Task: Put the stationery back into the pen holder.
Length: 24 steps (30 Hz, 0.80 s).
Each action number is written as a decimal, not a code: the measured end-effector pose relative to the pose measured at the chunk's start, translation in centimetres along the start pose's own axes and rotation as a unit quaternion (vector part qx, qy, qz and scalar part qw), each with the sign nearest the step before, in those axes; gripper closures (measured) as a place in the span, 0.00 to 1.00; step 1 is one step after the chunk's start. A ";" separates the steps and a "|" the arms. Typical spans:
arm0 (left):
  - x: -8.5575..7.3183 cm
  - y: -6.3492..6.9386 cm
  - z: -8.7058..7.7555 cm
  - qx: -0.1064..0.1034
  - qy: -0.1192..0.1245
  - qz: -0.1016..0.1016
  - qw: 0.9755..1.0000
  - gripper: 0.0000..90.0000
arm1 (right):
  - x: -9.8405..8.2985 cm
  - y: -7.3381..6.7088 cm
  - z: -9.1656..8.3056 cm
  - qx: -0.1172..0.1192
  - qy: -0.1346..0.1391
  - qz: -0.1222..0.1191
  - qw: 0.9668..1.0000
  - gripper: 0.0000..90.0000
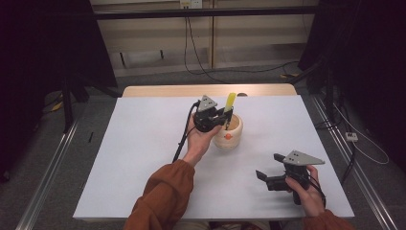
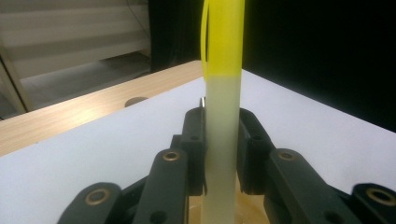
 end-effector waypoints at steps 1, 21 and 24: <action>0.0 -0.1 -0.1 0.002 0.000 0.001 1.000 0.82 | 0.0 0.0 0.0 0.000 0.001 -0.001 1.000 0.06; 0.7 -0.6 -3.0 0.004 -0.036 0.002 0.999 0.09 | 0.1 -0.1 0.1 0.001 0.001 -0.002 1.000 0.06; 0.7 -0.7 -3.6 0.000 -0.039 0.006 0.999 0.07 | 0.1 -0.1 0.2 0.002 0.002 -0.002 1.000 0.06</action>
Point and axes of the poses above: each handheld gripper's, and its own axes: z roughly forward along the jaws, x roughly out of its top, y roughly to its right, the point moved 9 cm from there along z, roughly forward along the jaws, and after that the axes turned 7 degrees about x, right-handed, at the moved point
